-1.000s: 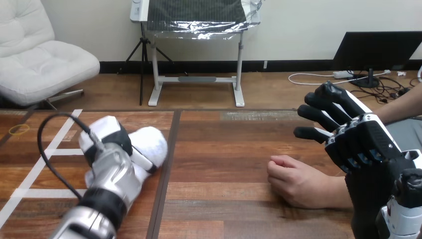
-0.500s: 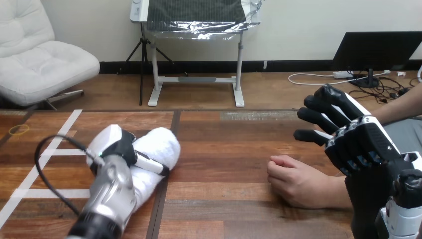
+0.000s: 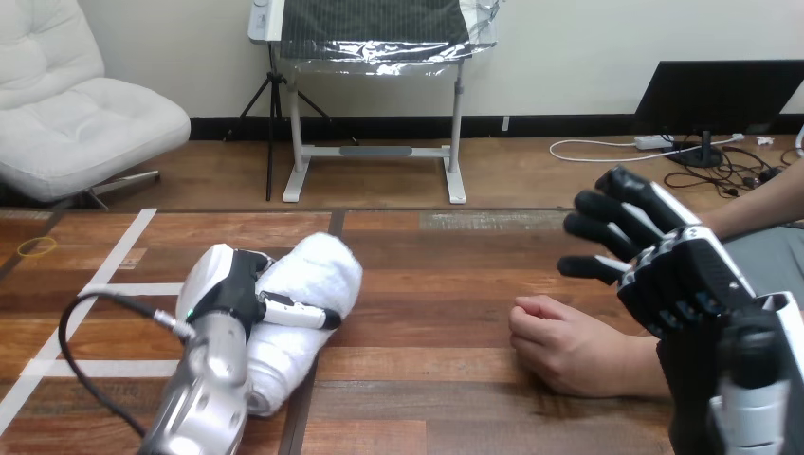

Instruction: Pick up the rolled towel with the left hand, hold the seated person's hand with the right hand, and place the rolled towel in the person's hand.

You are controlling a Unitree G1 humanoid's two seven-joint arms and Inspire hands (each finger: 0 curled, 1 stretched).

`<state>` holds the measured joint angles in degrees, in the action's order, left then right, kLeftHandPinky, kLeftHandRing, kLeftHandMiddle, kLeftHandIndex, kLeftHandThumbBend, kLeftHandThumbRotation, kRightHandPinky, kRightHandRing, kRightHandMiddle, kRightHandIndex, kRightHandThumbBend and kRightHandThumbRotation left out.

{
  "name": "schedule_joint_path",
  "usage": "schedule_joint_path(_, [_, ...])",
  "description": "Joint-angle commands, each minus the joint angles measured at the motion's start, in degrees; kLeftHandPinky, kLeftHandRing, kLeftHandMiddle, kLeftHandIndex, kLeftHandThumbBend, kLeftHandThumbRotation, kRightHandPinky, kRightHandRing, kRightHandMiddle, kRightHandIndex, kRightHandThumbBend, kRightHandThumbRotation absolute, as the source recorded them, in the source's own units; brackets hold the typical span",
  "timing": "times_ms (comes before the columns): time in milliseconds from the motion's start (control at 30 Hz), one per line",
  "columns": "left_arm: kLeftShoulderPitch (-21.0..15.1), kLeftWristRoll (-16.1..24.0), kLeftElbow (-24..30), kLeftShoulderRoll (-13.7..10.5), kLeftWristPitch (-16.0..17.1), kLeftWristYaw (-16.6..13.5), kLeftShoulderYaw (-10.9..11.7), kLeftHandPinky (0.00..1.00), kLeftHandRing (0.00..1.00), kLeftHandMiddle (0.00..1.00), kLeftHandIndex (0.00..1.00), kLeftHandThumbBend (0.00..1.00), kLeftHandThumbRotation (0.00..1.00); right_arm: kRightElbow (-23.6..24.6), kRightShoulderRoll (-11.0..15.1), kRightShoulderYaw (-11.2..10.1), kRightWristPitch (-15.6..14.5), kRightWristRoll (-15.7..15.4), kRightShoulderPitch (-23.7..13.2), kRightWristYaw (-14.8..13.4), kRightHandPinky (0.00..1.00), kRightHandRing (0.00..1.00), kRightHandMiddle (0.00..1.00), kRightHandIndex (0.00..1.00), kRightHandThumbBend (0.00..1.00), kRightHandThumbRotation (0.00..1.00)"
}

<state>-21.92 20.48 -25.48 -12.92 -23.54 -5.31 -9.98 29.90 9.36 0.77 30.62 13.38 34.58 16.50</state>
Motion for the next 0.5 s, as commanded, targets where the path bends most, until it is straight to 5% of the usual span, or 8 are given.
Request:
schedule_joint_path(0, [2.18,-5.85,26.54,2.02,15.54,-3.94,7.18,0.29,0.37,0.42,0.43,0.68,0.0,-3.21,3.28,-5.09,-1.31,-5.66,-9.23,-0.94,0.76,0.82,0.83,0.87,0.71,0.89])
schedule_joint_path(467, [5.32,-8.6,31.24,4.17,20.61,-4.52,7.9,0.27,0.35,0.4,0.42,0.66,0.0,-7.15,8.21,-9.23,-2.99,-10.54,-13.44,-0.64,0.84,0.86,0.85,0.87,0.69,0.8])
